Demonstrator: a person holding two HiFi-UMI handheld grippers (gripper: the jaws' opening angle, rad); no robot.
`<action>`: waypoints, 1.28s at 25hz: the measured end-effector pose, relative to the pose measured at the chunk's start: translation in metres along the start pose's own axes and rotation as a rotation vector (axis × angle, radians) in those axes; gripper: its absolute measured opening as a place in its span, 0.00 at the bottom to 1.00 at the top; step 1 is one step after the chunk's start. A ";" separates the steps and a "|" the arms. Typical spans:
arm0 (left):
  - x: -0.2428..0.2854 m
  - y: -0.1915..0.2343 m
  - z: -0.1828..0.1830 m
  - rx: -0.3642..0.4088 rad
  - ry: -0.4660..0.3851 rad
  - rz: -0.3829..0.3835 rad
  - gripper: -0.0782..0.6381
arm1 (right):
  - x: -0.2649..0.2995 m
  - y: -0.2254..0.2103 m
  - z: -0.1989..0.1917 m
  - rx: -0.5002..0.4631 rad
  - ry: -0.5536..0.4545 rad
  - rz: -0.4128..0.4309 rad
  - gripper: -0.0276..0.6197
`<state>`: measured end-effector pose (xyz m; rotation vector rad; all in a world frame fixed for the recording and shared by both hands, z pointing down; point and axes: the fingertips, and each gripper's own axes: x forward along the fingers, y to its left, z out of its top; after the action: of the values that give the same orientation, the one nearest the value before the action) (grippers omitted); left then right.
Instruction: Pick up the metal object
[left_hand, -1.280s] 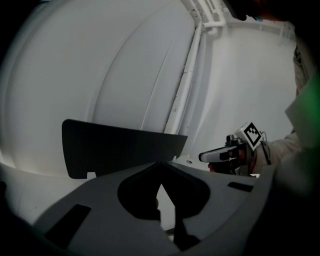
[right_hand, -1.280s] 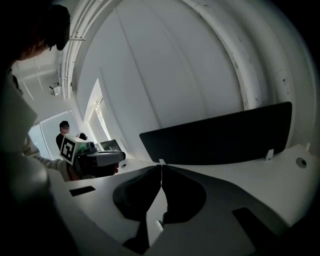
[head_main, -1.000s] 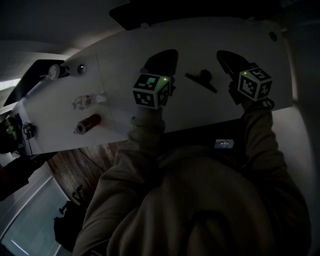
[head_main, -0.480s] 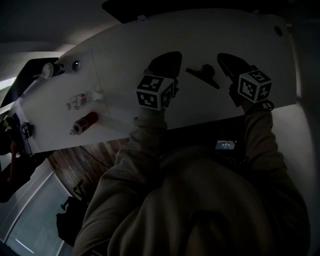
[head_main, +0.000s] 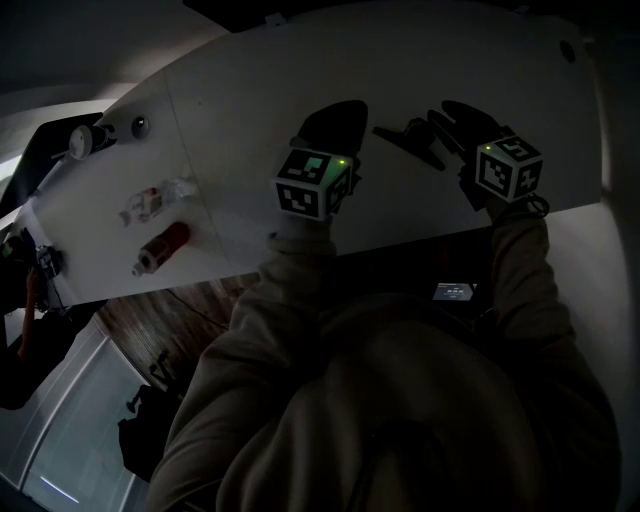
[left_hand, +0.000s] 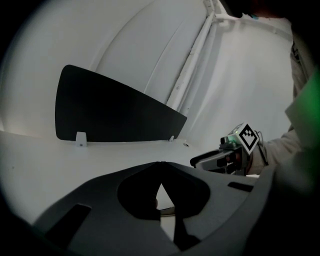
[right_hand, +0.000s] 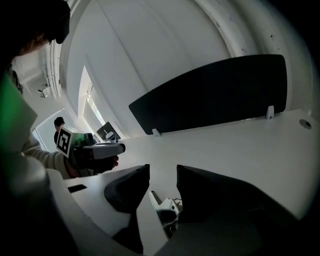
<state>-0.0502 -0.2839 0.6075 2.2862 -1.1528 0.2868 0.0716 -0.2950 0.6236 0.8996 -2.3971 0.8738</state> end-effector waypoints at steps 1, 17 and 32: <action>0.001 0.001 -0.002 -0.005 0.000 0.001 0.12 | 0.004 -0.001 -0.006 -0.001 0.012 0.001 0.28; 0.015 0.009 -0.043 -0.051 0.045 -0.018 0.12 | 0.033 -0.011 -0.072 0.050 0.133 0.056 0.35; 0.020 0.013 -0.054 -0.066 0.069 -0.003 0.12 | 0.041 -0.010 -0.090 0.089 0.176 0.079 0.18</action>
<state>-0.0454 -0.2725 0.6653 2.2036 -1.1083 0.3196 0.0656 -0.2569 0.7149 0.7316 -2.2696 1.0511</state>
